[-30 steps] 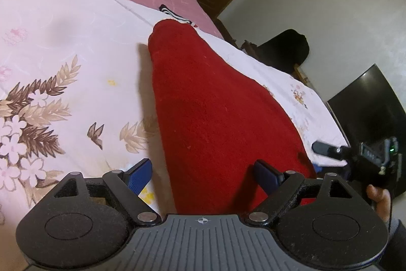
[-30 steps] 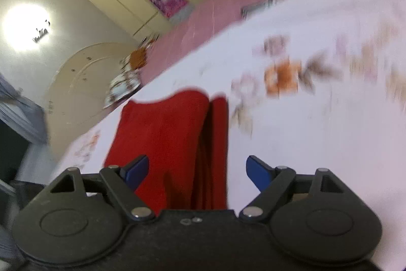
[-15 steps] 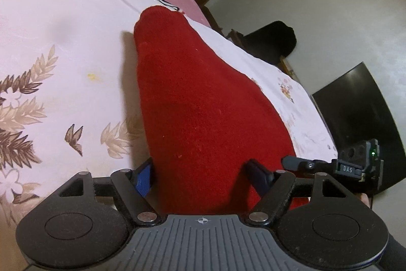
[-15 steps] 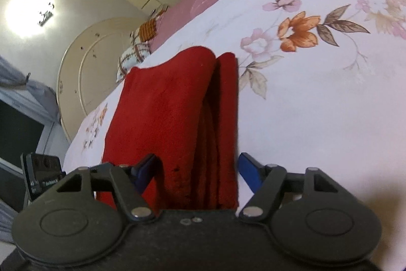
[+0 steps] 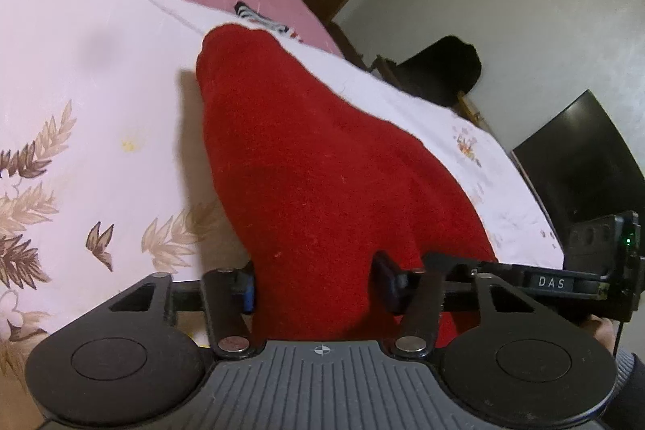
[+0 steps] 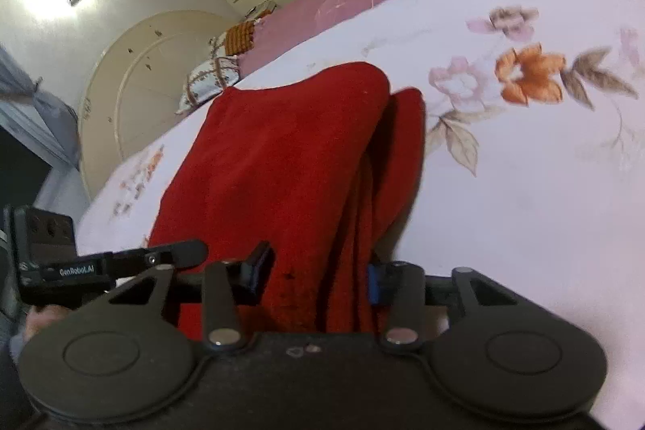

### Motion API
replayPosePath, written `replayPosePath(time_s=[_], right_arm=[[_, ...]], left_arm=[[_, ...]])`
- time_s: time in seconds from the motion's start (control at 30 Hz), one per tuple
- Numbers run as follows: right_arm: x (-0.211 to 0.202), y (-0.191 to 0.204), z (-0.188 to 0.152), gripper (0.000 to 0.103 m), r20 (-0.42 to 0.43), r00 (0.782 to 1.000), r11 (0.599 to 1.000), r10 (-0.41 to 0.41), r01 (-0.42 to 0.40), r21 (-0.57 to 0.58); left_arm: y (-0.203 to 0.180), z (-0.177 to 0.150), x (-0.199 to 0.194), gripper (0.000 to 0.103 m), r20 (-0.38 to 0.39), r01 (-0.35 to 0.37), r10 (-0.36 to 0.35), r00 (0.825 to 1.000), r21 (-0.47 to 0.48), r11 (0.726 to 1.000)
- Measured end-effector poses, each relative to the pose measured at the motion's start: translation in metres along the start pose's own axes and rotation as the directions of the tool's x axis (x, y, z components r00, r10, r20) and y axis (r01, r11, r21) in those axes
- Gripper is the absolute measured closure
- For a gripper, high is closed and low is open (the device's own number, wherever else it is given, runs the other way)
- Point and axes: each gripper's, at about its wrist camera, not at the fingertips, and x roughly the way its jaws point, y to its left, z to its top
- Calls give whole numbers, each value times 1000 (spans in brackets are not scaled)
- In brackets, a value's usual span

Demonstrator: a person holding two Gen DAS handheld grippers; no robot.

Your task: Fold small clothes

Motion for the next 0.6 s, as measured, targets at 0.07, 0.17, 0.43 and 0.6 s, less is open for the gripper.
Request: replayPosePath(time_s=[0.07, 0.17, 0.43, 0.6], right_arm=[[-5, 9, 0, 65, 9, 1000, 999, -25, 25, -23], [-17, 24, 0, 66, 27, 999, 998, -36, 38, -54], [-43, 81, -6, 67, 66, 998, 992, -9, 18, -126], [-46, 133, -9, 67, 75, 997, 981, 29, -14, -193]], left_arm=[[-6, 0, -8, 57, 18, -4, 3, 1000, 17, 1000], [-14, 1, -24, 58, 37, -17, 15, 999, 46, 999], [-24, -4, -103, 58, 123, -38, 28, 992, 81, 996], [-14, -12, -161, 58, 173, -78, 63, 983, 83, 993]])
